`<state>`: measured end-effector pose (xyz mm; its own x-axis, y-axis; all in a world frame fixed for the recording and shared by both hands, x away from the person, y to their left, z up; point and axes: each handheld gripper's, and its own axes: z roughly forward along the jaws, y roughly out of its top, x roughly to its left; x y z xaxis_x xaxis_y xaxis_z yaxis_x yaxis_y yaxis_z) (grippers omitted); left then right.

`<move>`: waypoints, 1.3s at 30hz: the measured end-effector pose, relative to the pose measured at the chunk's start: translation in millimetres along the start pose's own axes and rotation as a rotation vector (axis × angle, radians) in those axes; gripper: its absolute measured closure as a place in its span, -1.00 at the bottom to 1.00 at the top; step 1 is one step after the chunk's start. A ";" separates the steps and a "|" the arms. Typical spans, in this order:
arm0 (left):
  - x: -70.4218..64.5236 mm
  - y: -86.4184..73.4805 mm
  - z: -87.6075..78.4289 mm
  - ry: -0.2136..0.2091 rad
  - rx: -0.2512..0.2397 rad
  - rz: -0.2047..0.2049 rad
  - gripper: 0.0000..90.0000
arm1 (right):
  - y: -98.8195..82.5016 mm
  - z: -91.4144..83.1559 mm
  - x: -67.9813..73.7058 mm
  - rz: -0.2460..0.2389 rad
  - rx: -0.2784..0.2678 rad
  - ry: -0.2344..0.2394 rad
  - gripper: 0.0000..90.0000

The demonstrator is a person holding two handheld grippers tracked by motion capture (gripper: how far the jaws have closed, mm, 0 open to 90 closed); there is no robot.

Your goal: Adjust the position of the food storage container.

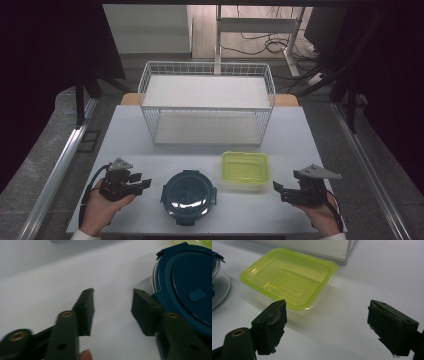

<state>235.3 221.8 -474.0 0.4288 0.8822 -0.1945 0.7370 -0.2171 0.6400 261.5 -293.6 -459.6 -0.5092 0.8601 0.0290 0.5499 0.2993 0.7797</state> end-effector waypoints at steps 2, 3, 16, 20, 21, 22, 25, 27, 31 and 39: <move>0.3 -1.5 0.6 -0.020 0.015 0.006 0.44 | 0.0 -0.3 -0.2 0.000 -0.001 0.001 -0.65; 0.9 -2.5 0.7 -0.038 0.025 0.004 0.51 | 0.0 -0.4 0.0 0.000 -0.002 0.001 -0.65; -3.6 -5.8 12.6 -0.153 0.097 0.033 0.98 | -0.3 0.0 -1.0 0.005 0.006 -0.012 -0.65; -5.5 -5.5 17.7 -0.163 0.117 0.039 0.99 | 0.5 -1.1 -2.5 0.012 0.010 -0.013 -0.65; -5.5 -5.6 19.2 -0.169 0.121 0.038 0.99 | 1.1 -1.9 -3.3 0.013 0.014 -0.020 -0.65; -5.9 -5.7 21.1 -0.177 0.126 0.033 0.99 | 1.7 -3.1 -4.8 0.014 0.013 -0.026 -0.65; -8.0 -5.5 24.0 -0.187 0.136 0.040 1.00 | 4.6 -10.8 -11.5 0.048 -0.008 -0.039 -0.64; -9.0 -4.8 25.5 -0.192 0.150 0.059 1.00 | 7.4 -19.3 -18.3 0.084 -0.036 -0.046 -0.64; -10.8 -3.9 30.0 -0.200 0.158 0.062 1.00 | 10.3 -27.5 -24.8 0.119 -0.070 -0.044 -0.63; -17.2 -6.3 36.3 -0.212 0.200 0.083 1.00 | 16.9 -47.0 -36.8 0.175 -0.138 -0.059 -0.62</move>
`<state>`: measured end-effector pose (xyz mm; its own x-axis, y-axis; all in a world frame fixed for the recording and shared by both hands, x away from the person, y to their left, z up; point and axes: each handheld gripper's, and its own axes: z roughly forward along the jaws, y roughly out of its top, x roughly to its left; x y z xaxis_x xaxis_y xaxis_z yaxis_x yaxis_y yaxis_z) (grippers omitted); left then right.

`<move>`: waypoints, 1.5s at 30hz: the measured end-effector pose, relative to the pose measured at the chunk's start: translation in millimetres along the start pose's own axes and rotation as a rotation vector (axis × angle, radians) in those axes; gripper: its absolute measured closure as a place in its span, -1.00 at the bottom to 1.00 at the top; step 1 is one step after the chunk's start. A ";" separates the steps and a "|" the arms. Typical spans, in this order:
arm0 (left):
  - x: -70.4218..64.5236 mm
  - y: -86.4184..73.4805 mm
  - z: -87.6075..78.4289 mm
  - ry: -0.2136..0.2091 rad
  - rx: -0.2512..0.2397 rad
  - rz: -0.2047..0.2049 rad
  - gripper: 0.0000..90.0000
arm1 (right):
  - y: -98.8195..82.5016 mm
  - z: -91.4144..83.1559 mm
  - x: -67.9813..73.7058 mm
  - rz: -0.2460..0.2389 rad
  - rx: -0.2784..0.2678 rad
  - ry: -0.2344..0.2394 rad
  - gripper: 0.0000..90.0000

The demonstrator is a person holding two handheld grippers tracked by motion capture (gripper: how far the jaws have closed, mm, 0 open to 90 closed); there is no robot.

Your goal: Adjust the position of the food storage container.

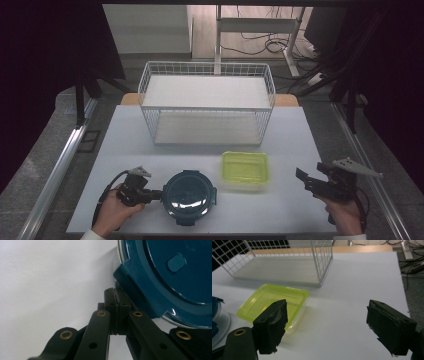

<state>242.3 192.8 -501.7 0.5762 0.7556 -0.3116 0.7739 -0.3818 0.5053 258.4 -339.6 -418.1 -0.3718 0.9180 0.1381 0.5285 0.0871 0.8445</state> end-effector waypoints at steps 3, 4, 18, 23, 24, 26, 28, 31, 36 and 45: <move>-2.9 -0.6 0.1 0.014 0.000 0.004 1.00 | 3.2 -5.4 -2.6 0.014 -0.014 -0.007 -0.62; -3.5 -0.8 0.1 0.015 0.001 0.003 1.00 | 3.9 -6.6 -3.3 0.021 -0.015 -0.005 -0.62; -13.7 3.9 4.4 -0.008 0.001 0.021 1.00 | 3.8 -0.7 3.8 0.016 0.009 0.007 -0.62; -13.7 3.6 6.1 -0.019 0.006 0.024 1.00 | 3.1 0.5 5.1 0.012 0.014 0.013 -0.62; -13.7 3.6 6.1 -0.019 0.006 0.024 1.00 | 2.8 0.9 5.2 0.011 0.015 0.012 -0.62; -13.4 3.8 6.1 -0.021 0.006 0.022 1.00 | 2.3 1.8 5.3 0.009 0.018 0.013 -0.62; -13.7 3.9 6.1 -0.020 0.006 0.023 1.00 | 2.1 2.1 5.5 0.010 0.020 0.013 -0.62; -13.9 3.9 6.1 -0.019 0.008 0.023 1.00 | 0.6 4.9 7.0 0.006 0.031 0.012 -0.62; -15.0 4.1 6.4 -0.019 0.006 0.019 1.00 | -0.1 7.3 10.3 -0.002 0.039 0.019 -0.62; -18.1 5.2 7.2 -0.014 0.010 0.020 1.00 | -1.7 11.9 15.3 -0.020 0.060 0.027 -0.63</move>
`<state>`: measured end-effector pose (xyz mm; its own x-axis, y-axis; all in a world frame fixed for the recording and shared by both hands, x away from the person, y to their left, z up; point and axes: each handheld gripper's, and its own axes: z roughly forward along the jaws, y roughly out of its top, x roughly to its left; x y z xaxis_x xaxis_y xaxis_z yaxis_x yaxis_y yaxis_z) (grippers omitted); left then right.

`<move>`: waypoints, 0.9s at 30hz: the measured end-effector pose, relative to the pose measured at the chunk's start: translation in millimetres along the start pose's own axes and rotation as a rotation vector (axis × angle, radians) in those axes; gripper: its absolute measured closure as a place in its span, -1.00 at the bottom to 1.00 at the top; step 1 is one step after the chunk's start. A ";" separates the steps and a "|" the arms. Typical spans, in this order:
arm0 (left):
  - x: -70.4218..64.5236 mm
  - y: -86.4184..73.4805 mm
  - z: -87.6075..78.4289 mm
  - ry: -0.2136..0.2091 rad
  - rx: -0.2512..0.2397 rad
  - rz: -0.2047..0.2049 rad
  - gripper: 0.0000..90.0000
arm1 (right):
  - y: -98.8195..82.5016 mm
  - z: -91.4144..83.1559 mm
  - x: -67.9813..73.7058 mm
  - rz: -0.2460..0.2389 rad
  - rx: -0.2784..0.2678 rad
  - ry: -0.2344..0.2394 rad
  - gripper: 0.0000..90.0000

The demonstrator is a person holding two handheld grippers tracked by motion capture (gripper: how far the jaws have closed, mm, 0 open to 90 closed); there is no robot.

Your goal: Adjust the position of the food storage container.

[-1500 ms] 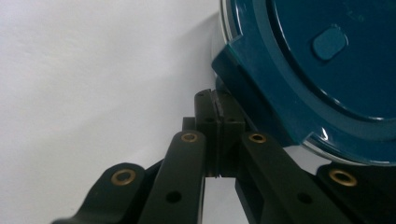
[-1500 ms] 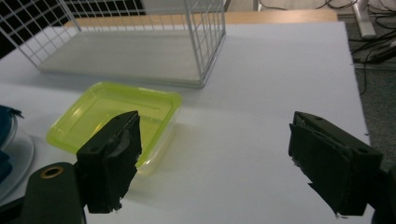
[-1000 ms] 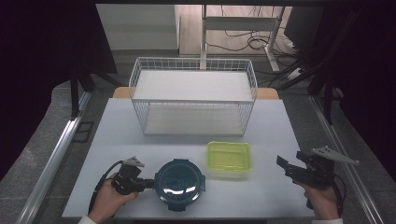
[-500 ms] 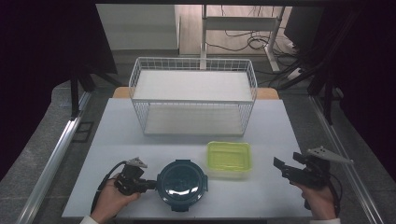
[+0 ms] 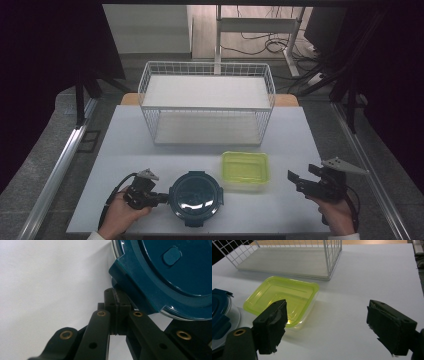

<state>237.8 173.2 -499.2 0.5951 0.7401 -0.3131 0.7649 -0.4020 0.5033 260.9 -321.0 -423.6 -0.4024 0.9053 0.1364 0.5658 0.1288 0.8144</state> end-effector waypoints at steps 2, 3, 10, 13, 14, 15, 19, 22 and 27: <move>-1.2 0.3 0.6 0.002 0.000 0.002 1.00 | 0.0 0.3 0.3 0.000 0.001 0.001 -0.63; -1.7 0.4 0.9 0.002 0.001 0.004 1.00 | 0.0 0.4 0.4 0.000 0.002 0.002 -0.63; -4.3 0.7 1.5 -0.015 0.006 0.003 1.00 | -0.5 2.3 0.9 -0.002 0.006 0.003 -0.63; -4.1 0.1 2.4 -0.025 0.003 0.003 1.00 | -0.7 2.7 0.9 -0.005 0.010 0.005 -0.63; -3.2 -0.1 2.4 -0.030 0.001 0.001 1.00 | -0.7 2.7 1.2 -0.006 0.011 0.006 -0.63; -2.5 -0.2 2.5 -0.033 -0.001 -0.001 1.00 | -0.6 2.4 1.6 -0.007 0.010 0.005 -0.63; 1.6 -0.4 -2.9 -0.017 -0.030 -0.010 1.00 | -0.1 1.4 3.0 -0.011 0.006 0.009 -0.63; 6.1 -2.5 -11.8 0.017 -0.074 -0.041 1.00 | 0.5 0.0 6.4 -0.018 0.007 0.020 -0.63; 12.1 -5.2 -29.5 0.048 -0.169 -0.071 0.90 | 0.6 2.9 15.5 -0.034 0.023 0.053 -0.63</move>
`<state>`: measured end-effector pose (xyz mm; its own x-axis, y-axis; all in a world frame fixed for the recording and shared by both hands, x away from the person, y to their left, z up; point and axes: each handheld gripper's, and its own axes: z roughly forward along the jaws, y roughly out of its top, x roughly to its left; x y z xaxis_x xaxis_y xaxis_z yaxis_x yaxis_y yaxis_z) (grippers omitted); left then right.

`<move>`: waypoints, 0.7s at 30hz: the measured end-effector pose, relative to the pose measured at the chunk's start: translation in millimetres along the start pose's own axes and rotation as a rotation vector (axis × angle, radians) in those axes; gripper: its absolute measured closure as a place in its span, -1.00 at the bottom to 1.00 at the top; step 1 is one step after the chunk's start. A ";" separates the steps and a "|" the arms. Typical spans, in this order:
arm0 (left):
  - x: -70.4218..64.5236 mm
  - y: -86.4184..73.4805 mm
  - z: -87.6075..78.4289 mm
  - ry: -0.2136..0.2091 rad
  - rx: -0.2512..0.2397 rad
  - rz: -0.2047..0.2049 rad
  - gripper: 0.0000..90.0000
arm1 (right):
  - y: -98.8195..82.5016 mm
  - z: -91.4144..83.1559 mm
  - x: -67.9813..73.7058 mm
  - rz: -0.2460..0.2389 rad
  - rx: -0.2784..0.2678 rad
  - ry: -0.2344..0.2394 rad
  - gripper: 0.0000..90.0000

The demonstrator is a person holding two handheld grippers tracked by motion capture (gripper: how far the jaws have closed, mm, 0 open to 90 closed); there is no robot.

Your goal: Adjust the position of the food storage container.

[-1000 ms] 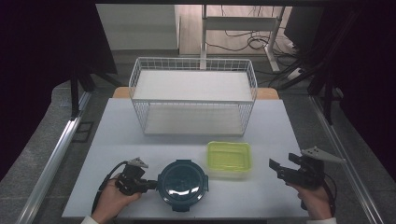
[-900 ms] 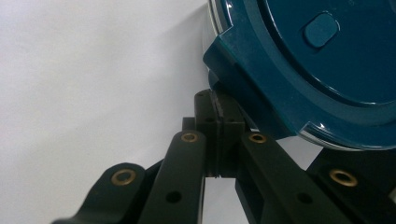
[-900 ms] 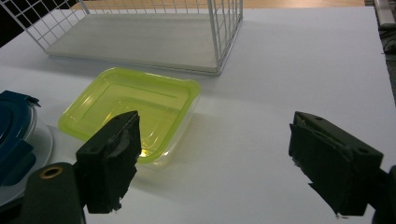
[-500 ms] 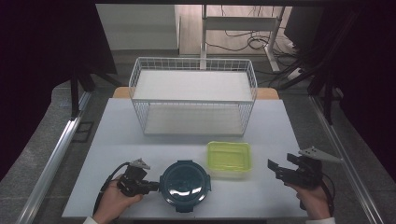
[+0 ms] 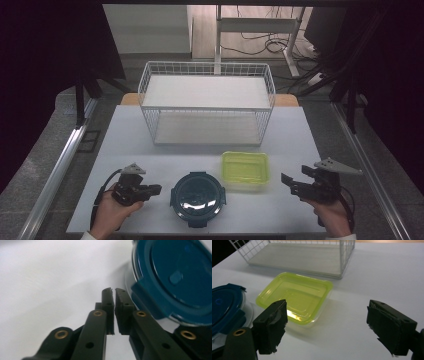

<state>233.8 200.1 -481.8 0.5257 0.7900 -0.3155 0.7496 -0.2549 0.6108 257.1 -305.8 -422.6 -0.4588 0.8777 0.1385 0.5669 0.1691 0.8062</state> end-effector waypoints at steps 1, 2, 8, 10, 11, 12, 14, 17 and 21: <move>0.5 0.2 -1.7 -0.001 -0.010 -0.003 0.88 | 0.0 1.1 2.2 -0.005 0.003 0.007 -0.63; 0.7 0.4 -3.8 -0.003 -0.024 -0.007 0.83 | 0.1 1.9 4.0 -0.010 0.008 0.013 -0.63; -3.6 2.4 -9.0 0.039 -0.069 -0.020 0.04 | -1.4 12.1 20.7 -0.036 0.039 0.055 -0.63; -3.7 3.3 -8.8 0.040 -0.074 -0.032 -0.25 | -1.3 16.9 27.5 -0.050 0.050 0.073 -0.63; -3.1 3.4 -8.6 0.036 -0.077 -0.040 -0.37 | -1.3 19.5 32.4 -0.052 0.056 0.086 -0.64; -2.5 3.5 -8.9 0.039 -0.080 -0.050 -0.43 | -1.4 21.2 35.9 -0.059 0.065 0.098 -0.64; -1.4 3.5 -9.5 0.029 -0.087 -0.067 -0.51 | -2.0 24.6 42.6 -0.070 0.080 0.121 -0.64; -0.3 3.5 -9.9 0.016 -0.093 -0.095 -0.60 | -3.9 30.2 51.7 -0.086 0.110 0.147 -0.66; -0.6 3.7 -10.7 0.012 -0.100 -0.111 -0.68 | -5.8 35.1 58.8 -0.094 0.133 0.168 -0.67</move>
<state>231.9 204.7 -471.6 0.4363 0.8172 -0.3766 0.7586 -0.1089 0.6424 250.8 -239.4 -439.3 -0.6148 0.7703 0.1691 0.5963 0.3138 0.7389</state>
